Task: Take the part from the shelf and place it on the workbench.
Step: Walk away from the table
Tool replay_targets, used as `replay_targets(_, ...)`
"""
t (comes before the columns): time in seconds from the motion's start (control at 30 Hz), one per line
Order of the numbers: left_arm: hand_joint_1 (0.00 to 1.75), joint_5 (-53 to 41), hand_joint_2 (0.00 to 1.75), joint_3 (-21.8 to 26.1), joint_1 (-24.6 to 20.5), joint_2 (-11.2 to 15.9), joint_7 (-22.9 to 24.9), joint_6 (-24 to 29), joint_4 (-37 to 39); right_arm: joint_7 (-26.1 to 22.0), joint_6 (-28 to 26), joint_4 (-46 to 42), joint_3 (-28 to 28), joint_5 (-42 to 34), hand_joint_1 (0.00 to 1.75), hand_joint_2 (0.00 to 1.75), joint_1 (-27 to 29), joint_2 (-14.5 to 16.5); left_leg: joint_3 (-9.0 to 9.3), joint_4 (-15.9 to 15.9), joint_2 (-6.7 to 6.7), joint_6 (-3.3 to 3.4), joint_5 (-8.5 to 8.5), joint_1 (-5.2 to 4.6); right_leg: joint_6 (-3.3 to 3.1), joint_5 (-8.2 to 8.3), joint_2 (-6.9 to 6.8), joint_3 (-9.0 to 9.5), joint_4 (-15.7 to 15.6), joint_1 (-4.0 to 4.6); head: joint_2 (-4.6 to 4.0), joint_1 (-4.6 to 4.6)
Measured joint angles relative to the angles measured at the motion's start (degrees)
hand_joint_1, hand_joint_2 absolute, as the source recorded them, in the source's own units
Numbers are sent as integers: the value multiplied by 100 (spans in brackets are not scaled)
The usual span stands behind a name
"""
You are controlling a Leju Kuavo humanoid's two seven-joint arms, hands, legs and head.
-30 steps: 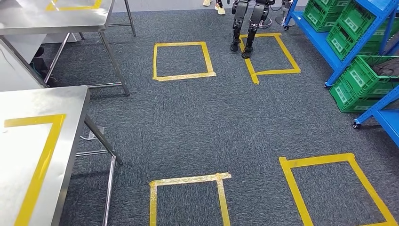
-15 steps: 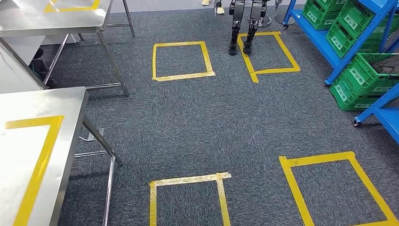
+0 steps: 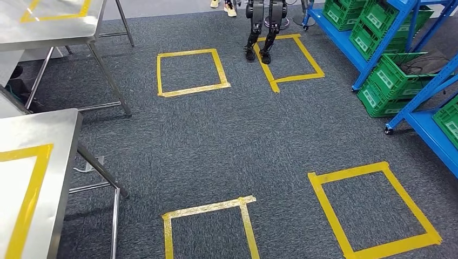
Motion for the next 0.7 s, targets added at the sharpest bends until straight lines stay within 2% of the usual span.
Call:
replay_targets(0.07, 0, -9, 0, -6, 4, 2, 21, -28, 0, -11, 4, 1, 1, -11, 0, 0, 3, -4, 39, -21, 34, 65, 23, 12, 61, -138, -36, -89, 189, -9, 0, 37)
replay_targets(0.1, 0, -6, 0, -8, 6, 4, 10, -55, 1, -13, 9, 1, 1, -11, 0, 0, 0, -5, 41, -31, 53, 92, 38, 22, 88, -288, -68, -180, 424, -15, 0, 71)
replay_targets(0.17, 0, 18, 0, -10, 9, 19, -27, -183, 2, -29, 31, 2, 2, -19, 0, 0, -4, -3, 24, -28, 88, 116, 45, 10, 126, -674, -125, -499, 1146, -35, 0, 141)
replay_targets(0.2, 0, 33, 0, -10, 11, 25, -45, -266, 2, -43, 42, 2, 2, -27, 0, 0, 0, -2, 16, -26, 108, 119, 45, 1, 137, -809, -137, -652, 1477, -44, 0, 157)
replay_targets(0.23, 0, 43, 0, -11, 12, 29, -61, -344, 2, -59, 50, 2, 2, -40, 0, 0, 3, 0, 12, -24, 127, 120, 43, -6, 139, -851, -145, -738, 1664, -48, 0, 168)
replay_targets(0.27, 0, 48, 0, -11, 12, 31, -74, -400, 2, -72, 51, 2, 2, -54, 0, 0, 7, 1, 13, -23, 144, 121, 41, -10, 132, -782, -149, -724, 1637, -49, 0, 181)
replay_targets(0.3, 0, 45, 0, -13, 11, 31, -86, -433, 1, -78, 49, 2, 2, -67, 0, 0, 8, 2, 18, -23, 157, 120, 39, -13, 113, -612, -155, -596, 1372, -46, 0, 197)
replay_targets(0.33, 0, 41, 0, -15, 8, 31, -97, -454, 0, -81, 44, 2, 2, -78, 0, 0, 8, 2, 25, -23, 167, 117, 35, -15, 81, -400, -171, -398, 964, -38, 0, 215)
replay_targets(0.4, 0, 32, 0, -19, 0, 31, -105, -482, -4, -72, 27, 2, 2, -88, 0, 0, -3, -1, 33, -22, 187, 94, 25, -24, 8, -123, -229, -56, 225, -2, 0, 238)
replay_targets(0.43, 0, 32, 0, -20, -2, 31, -104, -496, -6, -61, 15, 2, 2, -91, 0, 0, -9, -2, 34, -24, 197, 71, 20, -25, -21, -80, -248, 18, 46, 20, 0, 242)
replay_targets(0.5, 0, 36, 0, -22, -5, 30, -101, -526, -11, -39, -12, 2, 2, -100, 0, 0, -16, -4, 42, -35, 211, 14, 13, -18, -58, -70, -237, 35, -36, 51, 0, 240)
replay_targets(0.57, 0, 43, 0, -27, -5, 33, -109, -543, -16, -19, -35, 2, 2, -110, 0, 0, -13, -3, 1, 32, 188, -39, -50, -5, -98, -27, -219, 122, -115, 30, 0, 234)
replay_targets(0.63, 0, 50, 0, -36, -3, 41, -121, -553, -19, 0, -52, 2, 2, -120, 0, 0, -12, 1, -216, 491, 136, -77, -326, 4, -148, 20, -206, 200, -177, 3, 0, 183)
replay_targets(0.7, 0, 55, 0, -44, 5, 42, -127, -560, -20, 13, -62, 3, 2, -127, 0, 0, -11, 3, -566, 1244, 112, -103, -640, 14, -176, 28, -183, 192, -168, 7, 0, 119)
